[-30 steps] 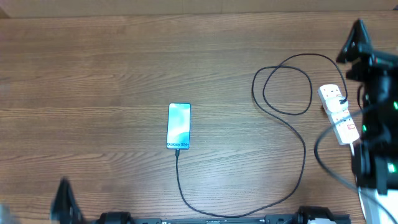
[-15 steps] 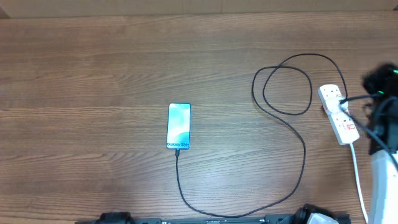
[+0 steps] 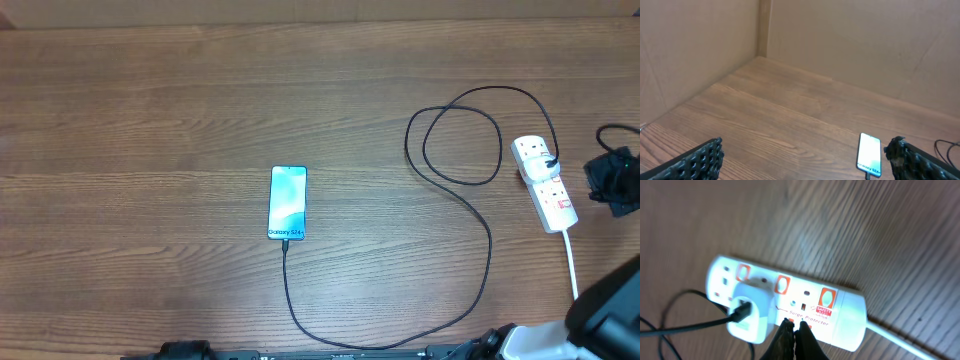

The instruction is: Plug charger to phone and switch on socket

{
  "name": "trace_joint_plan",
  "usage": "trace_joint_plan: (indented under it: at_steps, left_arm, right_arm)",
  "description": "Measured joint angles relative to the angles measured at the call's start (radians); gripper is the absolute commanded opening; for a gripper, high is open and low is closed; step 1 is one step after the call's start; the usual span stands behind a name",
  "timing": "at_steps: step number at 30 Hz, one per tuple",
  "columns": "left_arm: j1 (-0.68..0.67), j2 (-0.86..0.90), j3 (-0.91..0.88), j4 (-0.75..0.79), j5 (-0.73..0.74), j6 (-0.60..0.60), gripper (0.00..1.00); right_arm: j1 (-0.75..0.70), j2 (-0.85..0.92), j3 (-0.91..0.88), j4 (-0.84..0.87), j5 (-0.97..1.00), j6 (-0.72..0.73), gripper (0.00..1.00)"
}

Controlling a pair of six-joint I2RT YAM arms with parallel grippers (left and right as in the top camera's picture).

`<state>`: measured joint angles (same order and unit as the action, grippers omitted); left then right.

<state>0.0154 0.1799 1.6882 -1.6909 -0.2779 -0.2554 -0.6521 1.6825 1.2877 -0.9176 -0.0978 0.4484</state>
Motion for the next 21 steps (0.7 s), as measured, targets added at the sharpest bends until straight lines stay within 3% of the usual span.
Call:
trace_joint_plan:
  at_steps: [8, 21]
  left_arm:
    - [0.0, 0.0, 0.0, 0.0, 0.0, 0.0, 1.0]
    - [0.0, 0.0, 0.0, 0.0, 0.0, 0.0, 1.0]
  right_arm:
    - [0.005, 0.124, 0.149, -0.089, -0.076, -0.109, 0.04]
    - [0.062, 0.235, 0.153, -0.098, -0.077, -0.142, 0.04]
